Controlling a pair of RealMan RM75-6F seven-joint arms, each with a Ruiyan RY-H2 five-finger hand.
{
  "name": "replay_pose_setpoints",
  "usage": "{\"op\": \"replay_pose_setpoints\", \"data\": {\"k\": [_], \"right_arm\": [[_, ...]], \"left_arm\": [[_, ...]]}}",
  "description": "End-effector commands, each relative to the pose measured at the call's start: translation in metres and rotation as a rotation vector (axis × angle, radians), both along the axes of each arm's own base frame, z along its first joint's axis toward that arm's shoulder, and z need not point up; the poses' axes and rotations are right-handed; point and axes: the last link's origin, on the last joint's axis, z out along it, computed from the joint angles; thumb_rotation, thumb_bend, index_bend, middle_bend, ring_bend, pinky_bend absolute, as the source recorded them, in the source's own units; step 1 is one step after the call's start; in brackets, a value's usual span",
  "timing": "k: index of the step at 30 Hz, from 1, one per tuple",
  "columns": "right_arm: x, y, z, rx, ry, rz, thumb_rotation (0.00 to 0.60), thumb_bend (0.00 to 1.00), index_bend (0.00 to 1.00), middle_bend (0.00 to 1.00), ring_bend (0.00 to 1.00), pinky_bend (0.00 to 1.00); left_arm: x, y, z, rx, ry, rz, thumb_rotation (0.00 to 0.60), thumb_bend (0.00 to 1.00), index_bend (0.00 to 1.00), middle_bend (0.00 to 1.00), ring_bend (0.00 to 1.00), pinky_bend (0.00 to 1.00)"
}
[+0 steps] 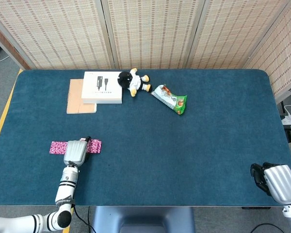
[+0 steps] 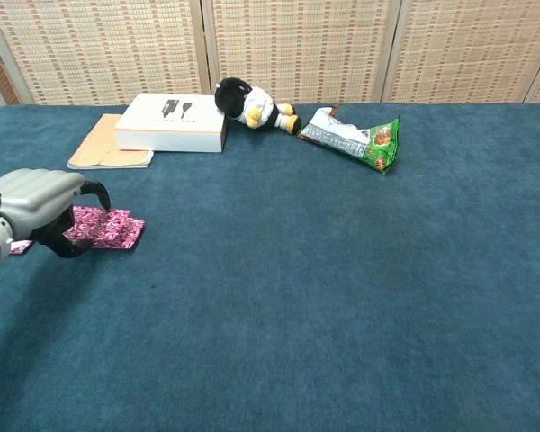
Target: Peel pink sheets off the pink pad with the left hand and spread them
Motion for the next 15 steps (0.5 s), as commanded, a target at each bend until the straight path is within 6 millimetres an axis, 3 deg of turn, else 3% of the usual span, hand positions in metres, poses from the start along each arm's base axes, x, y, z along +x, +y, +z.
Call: {"op": "replay_pose_setpoints", "data": {"k": [1,8,15], "right_arm": [[0.0,0.0,0.0,-0.002,-0.002,0.001,0.6,0.45,0.95,0.86,0.73,0.87],[0.0,0.0,-0.001,0.0,-0.001,0.002,0.6,0.45,0.95,0.86,0.73,0.87],[0.001,0.0,-0.001,0.0,-0.002,0.002,0.6,0.45,0.95,0.86,0.73,0.87]], "left_arm": [[-0.011,-0.009,0.011,0.017,0.013,-0.003,0.6,0.38,0.47,1.0,1.0,1.0],[-0.045,-0.04,0.039,0.05,0.023,0.037,0.6,0.38,0.48,1.0,1.0,1.0],[-0.074,-0.064,0.05,0.051,0.02,0.093,0.6,0.38,0.48,1.0,1.0,1.0]]}}
